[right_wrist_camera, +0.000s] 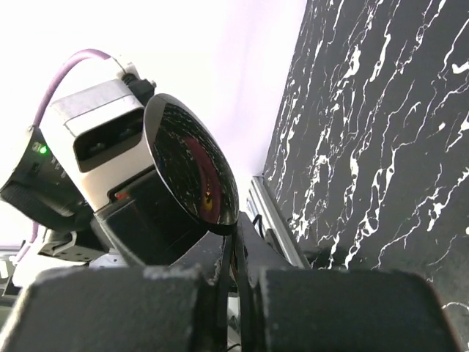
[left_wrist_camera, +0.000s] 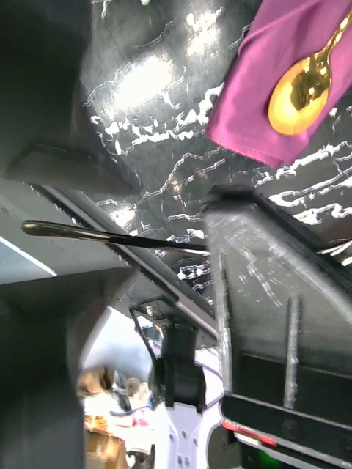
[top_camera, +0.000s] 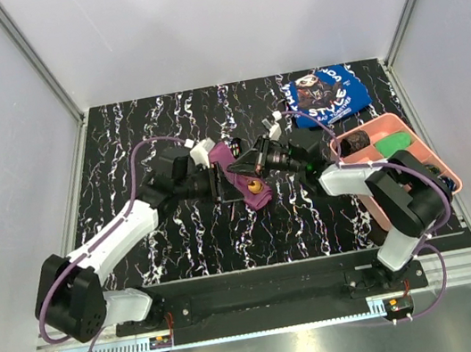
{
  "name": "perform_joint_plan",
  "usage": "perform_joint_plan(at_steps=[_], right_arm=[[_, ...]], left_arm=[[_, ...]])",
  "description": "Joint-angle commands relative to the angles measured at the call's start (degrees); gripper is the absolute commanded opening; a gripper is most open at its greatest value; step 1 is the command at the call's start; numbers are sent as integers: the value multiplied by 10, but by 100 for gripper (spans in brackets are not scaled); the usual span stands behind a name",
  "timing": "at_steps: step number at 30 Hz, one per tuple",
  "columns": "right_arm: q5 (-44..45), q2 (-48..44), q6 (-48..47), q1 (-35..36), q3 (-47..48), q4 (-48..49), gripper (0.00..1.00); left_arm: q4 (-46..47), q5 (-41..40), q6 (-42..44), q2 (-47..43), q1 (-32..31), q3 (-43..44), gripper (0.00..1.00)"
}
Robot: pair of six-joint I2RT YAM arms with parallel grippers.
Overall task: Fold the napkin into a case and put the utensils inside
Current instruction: Pass from the right arm to the left, then pass from the left arm to the right
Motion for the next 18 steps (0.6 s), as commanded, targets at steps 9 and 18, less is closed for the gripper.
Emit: perform_joint_plan(at_steps=[9,18], right_arm=[[-83,-95,-486,-52,198,-621,71],[-147,-85,-627,-56,236,-698,55]], left_arm=[[-167,61,181,24,-2,88,0],[-229,116,232,5,-4,72,0]])
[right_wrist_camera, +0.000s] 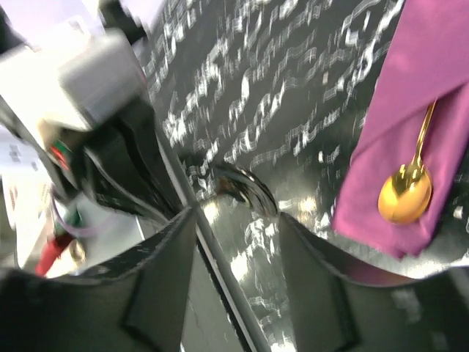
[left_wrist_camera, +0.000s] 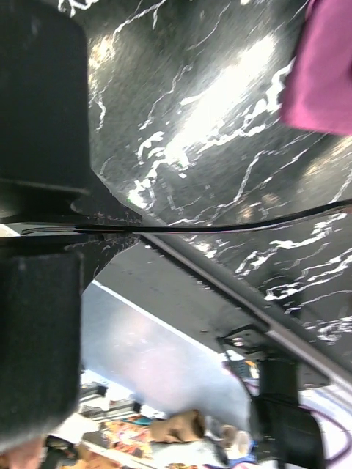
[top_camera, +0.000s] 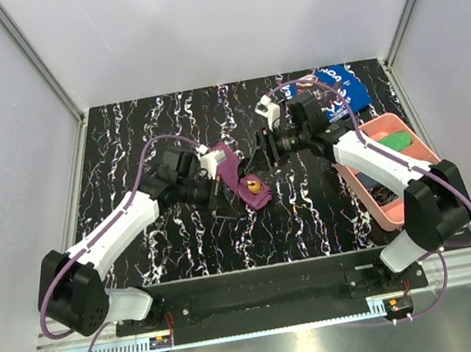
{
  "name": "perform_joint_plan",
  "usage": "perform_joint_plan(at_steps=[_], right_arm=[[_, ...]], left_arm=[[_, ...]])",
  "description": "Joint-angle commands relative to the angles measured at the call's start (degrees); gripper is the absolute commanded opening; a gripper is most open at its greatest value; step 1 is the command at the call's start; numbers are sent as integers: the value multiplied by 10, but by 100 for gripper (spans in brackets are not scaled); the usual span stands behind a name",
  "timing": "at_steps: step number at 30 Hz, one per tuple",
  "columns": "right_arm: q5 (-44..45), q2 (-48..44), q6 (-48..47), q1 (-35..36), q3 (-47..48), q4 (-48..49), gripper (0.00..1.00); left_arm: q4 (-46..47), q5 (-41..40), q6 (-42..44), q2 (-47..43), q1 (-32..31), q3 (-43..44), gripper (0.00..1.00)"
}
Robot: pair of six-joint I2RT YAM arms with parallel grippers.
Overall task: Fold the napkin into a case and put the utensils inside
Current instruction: Pass from the left arm to the right
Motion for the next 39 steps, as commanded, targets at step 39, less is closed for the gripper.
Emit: perform_joint_plan(at_steps=[39], right_arm=[[-108,67,-137,-2,44,-57,23]], left_arm=[[-56,117,71,-13,-11,-38,0]])
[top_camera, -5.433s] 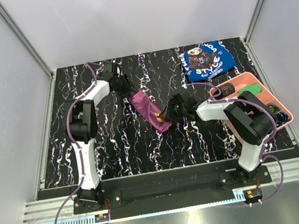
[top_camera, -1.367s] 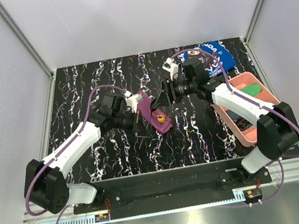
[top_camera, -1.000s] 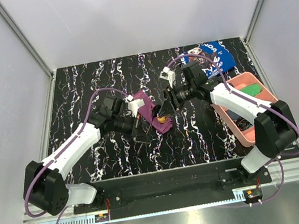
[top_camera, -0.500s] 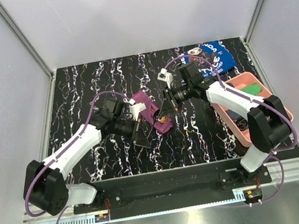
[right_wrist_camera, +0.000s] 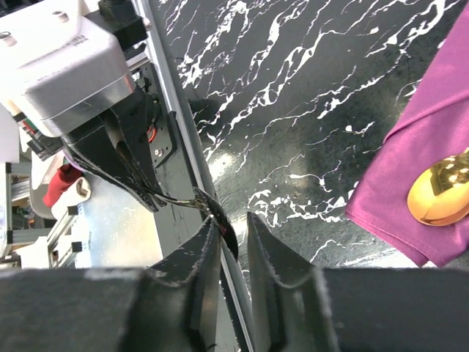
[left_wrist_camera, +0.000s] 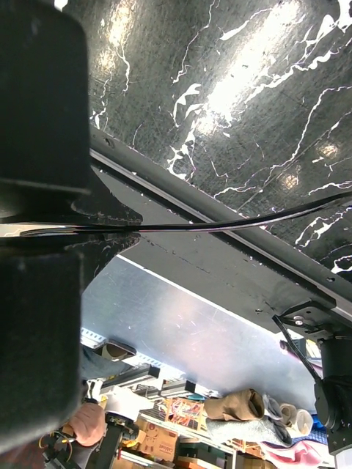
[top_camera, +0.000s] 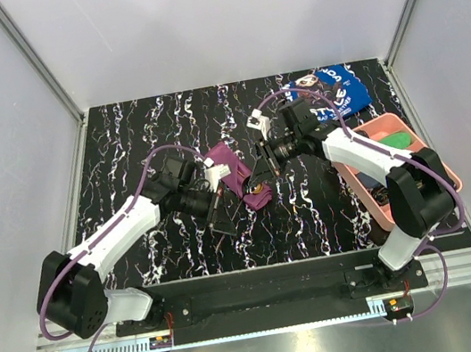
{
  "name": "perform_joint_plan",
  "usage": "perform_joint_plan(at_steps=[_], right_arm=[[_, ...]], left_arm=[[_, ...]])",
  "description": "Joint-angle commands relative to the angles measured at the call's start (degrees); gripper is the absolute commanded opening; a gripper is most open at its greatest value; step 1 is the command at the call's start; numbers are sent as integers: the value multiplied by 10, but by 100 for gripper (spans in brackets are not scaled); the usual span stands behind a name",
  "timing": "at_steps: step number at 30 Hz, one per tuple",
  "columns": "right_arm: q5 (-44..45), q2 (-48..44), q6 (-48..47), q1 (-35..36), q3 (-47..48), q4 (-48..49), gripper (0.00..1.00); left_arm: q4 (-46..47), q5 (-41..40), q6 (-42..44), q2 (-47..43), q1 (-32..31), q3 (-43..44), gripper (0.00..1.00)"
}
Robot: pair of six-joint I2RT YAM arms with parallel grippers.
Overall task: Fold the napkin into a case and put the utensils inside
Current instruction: Pass from the left arm to the right, then stuff into the slanted gap of the folded napkin.
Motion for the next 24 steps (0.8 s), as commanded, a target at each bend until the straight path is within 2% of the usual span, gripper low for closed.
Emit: perform_joint_plan(at_steps=[1,2,3,4,5,6,7,8,9,10,12,14,15,18,20,22,24], right_arm=[[-5,-1,-8,-2,28,18,17],[0,-1,-3,-1,24,19,0],[9,-6,7,-2,22,18,0],[22,-10,39,-1,20,15,0],[49,-16,63,-1,6,16,0],[64,-34,88,-1,-6,17,0],[85,-47,150,-1,-21,28,0],[146,-80,187,-1,-62,40,0],[184,-98,228,-1,-85,49,0],[216,-113,311,-1,-107,71,0],[275,-150,407,-1,-153,69,0],[328,-176,454,-1,-180,57,0],[354,-187,497,-1,-187,43,0],[434,-232,558,-1,-224,33,0],[507,-272,596,-1,-254,26,0],[578,-293,658,-1,-272,-3,0],[609,-298,678,-1,-269,-17,0]], left_arm=[[0,40,20,-5,-4,-7,0],[-2,34,21,-1,-3,-3,0],[-12,-6,16,3,-1,5,0],[-14,-37,3,6,20,14,11],[-10,-55,-46,11,43,28,21],[50,-47,-83,8,72,27,32],[100,-48,-127,-2,126,20,39],[150,-61,-206,-27,146,3,61],[230,-113,-236,-35,160,0,63],[258,-145,-258,-41,177,-3,63],[318,-221,-305,-33,183,-5,62],[355,-235,-328,7,190,3,56],[370,-245,-331,27,190,12,44],[401,-220,-332,120,190,60,23],[417,-212,-338,181,189,86,14],[444,-197,-340,231,189,102,7],[448,-201,-335,258,189,128,3]])
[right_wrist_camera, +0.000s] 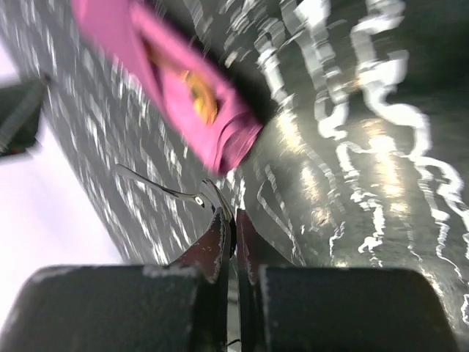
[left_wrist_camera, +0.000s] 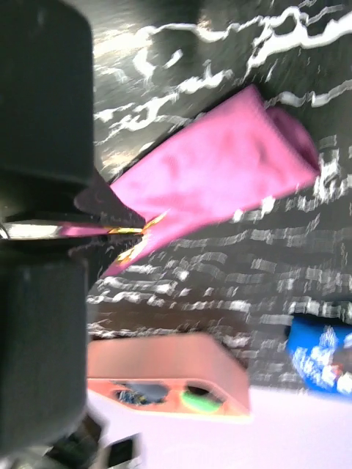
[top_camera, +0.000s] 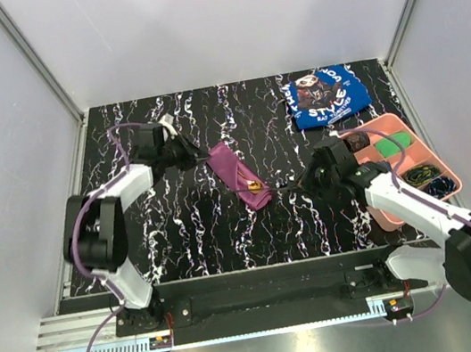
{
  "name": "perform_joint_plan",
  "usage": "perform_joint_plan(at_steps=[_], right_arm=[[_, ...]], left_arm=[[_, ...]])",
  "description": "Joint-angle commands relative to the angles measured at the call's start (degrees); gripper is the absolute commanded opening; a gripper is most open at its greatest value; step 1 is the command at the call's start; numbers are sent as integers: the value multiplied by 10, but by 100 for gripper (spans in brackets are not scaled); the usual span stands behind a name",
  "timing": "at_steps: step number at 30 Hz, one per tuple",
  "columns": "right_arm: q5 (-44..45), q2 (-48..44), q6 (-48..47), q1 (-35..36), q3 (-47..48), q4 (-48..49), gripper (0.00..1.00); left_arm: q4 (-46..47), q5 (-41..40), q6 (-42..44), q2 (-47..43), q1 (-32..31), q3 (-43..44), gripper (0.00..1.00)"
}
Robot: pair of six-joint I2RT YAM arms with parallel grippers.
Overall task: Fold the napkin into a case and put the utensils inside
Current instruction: Stuff into the slanted gap of the folded napkin.
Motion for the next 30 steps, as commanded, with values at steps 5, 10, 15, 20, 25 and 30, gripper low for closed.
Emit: perform_joint_plan(at_steps=[5,10,15,20,25,30], right_arm=[[192,-21,160,1,-29,-6,0],[226,-11,176,15,-33,14,0],[239,16,179,36,-17,14,0],[257,39,188,60,-6,19,0],[268,60,190,79,9,30,0],[289,77,213,104,18,39,0]], left_arm=[[68,-14,-11,117,-2,97,0],[61,-28,-8,158,-2,137,0],[9,-57,-6,186,0,168,0],[-24,-71,-10,199,-1,172,0],[-38,-81,-14,207,-1,173,0],[-55,-83,-20,220,-1,180,0]])
